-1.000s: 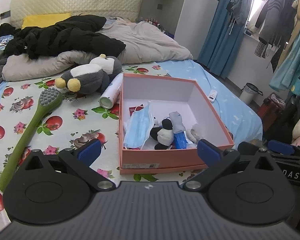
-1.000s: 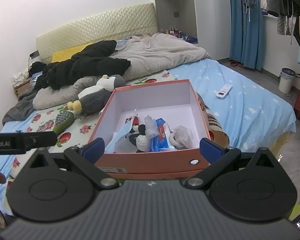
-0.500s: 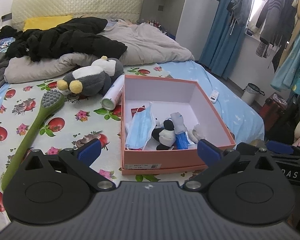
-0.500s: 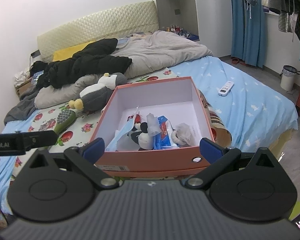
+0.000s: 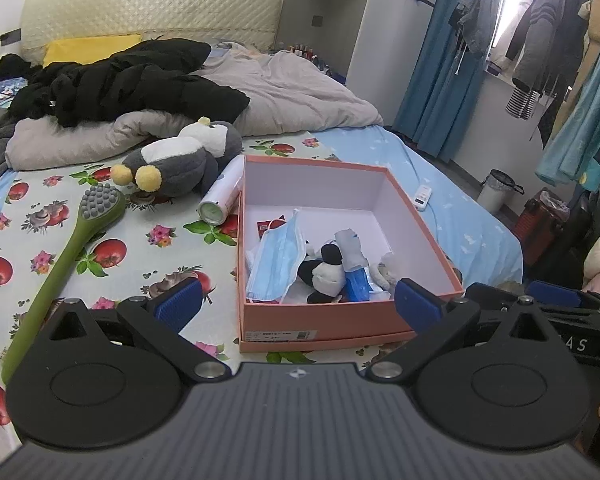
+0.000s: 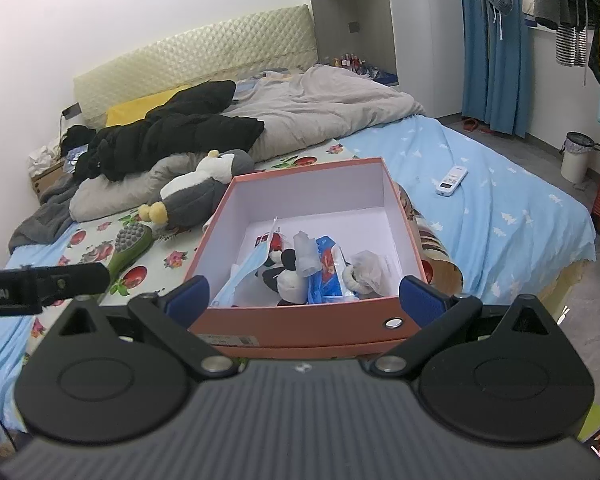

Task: Organize soft objects

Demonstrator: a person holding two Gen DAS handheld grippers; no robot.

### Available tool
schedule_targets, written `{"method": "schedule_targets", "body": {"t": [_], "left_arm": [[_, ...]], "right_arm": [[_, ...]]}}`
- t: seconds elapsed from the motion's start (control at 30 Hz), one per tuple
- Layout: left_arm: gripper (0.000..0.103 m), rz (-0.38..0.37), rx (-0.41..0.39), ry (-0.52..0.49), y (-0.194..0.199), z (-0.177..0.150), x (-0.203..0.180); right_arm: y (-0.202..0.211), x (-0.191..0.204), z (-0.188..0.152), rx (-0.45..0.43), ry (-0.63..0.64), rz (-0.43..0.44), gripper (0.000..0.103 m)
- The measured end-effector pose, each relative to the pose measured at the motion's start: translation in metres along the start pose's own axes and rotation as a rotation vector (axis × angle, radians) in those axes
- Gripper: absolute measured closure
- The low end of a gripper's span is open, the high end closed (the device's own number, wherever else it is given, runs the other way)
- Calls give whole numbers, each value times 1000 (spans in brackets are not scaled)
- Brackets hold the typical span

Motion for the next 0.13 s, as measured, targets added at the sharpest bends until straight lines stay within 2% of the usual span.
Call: {"method": "schedule_targets", "body": {"t": [0.13], "left_arm": [[0,1,3,5,0,-1,1]], "right_arm": [[0,1,-1,5,4,4,0]]}}
Point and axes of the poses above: each gripper's, at about its wrist camera, not at the fingertips, and y roughly against the way its jaws point, x to its left, z to its top, the point moved 6 cm from there along -y, roughly the way its jaws point, and after that the axes turned 7 degrees about -y, right-handed, at the moved point
